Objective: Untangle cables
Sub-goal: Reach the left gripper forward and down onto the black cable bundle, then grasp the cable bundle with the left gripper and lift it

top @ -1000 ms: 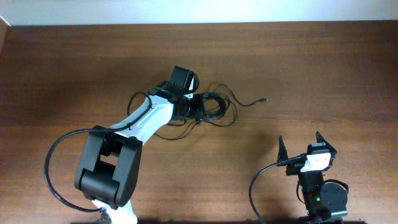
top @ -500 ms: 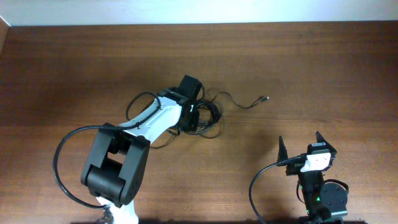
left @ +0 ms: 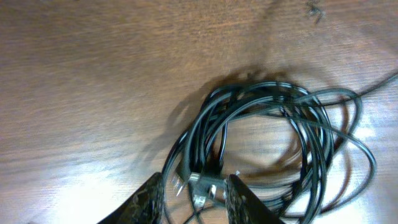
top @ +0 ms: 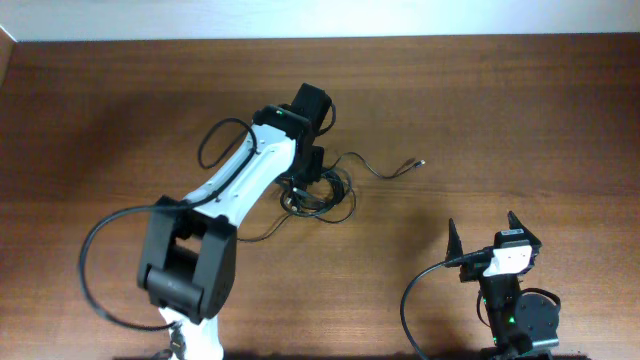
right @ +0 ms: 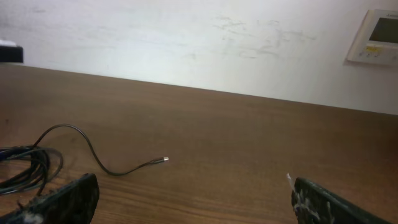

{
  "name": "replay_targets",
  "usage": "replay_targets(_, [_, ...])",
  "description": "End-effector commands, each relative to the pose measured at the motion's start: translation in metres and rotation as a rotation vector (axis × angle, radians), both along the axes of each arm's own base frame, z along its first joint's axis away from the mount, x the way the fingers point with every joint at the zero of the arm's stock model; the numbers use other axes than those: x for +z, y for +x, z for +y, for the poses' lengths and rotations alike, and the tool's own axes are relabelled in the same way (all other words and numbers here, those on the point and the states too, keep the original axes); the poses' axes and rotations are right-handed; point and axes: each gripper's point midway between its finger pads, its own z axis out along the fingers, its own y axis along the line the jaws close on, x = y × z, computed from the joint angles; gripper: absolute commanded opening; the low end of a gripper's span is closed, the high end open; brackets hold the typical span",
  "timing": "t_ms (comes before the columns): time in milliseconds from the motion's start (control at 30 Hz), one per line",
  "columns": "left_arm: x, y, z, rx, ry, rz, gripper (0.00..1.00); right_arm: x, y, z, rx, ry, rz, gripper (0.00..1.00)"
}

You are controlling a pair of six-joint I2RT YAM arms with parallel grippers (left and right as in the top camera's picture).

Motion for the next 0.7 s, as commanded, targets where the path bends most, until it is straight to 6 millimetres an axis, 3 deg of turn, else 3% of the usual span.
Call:
replay_targets(0, [-0.046,-0.003,0.0,0.05,0.013,0.078,0.33,-0.003,0.0,0.0,-0.003,0.002,0.007,0.99])
replay_targets(133, [-0.084,-0.011,-0.006,-0.122,0.02,0.17,0.31,-0.003,0.0,0.0,-0.003,0.002,0.007,0.99])
replay_targets(167, [-0.087,-0.015,-0.005,-0.129,0.023,0.188,0.0,-0.003,0.0,0.0,-0.003,0.002,0.006,0.98])
replay_targets(233, [-0.075,-0.013,-0.009,-0.14,0.0,0.176,0.0,-0.003,0.0,0.0,-0.003,0.002,0.006,0.99])
replay_targets(333, [-0.004,0.009,-0.02,-0.146,-0.068,0.002,0.0,-0.003,0.0,0.0,-0.003,0.002,0.007,0.98])
replay_targets(367, [0.028,0.013,-0.021,-0.156,-0.092,-0.076,0.0,-0.003,0.0,0.0,-0.003,0.002,0.006,0.99])
replay_targets(433, [0.089,0.013,-0.021,-0.216,-0.126,-0.22,0.0,-0.003,0.0,0.0,-0.003,0.002,0.007,0.98])
replay_targets(500, [0.127,0.003,-0.019,-0.302,-0.124,-0.3,0.0,-0.003,0.0,0.0,-0.003,0.002,0.006,0.98])
replay_targets(567, [0.135,-0.007,-0.016,-0.356,-0.111,-0.298,0.0,-0.003,0.0,0.0,-0.003,0.002,0.006,0.99])
replay_targets(667, [0.125,-0.02,-0.028,-0.39,-0.19,-0.238,0.0,-0.003,0.0,0.0,-0.003,0.002,0.006,0.98])
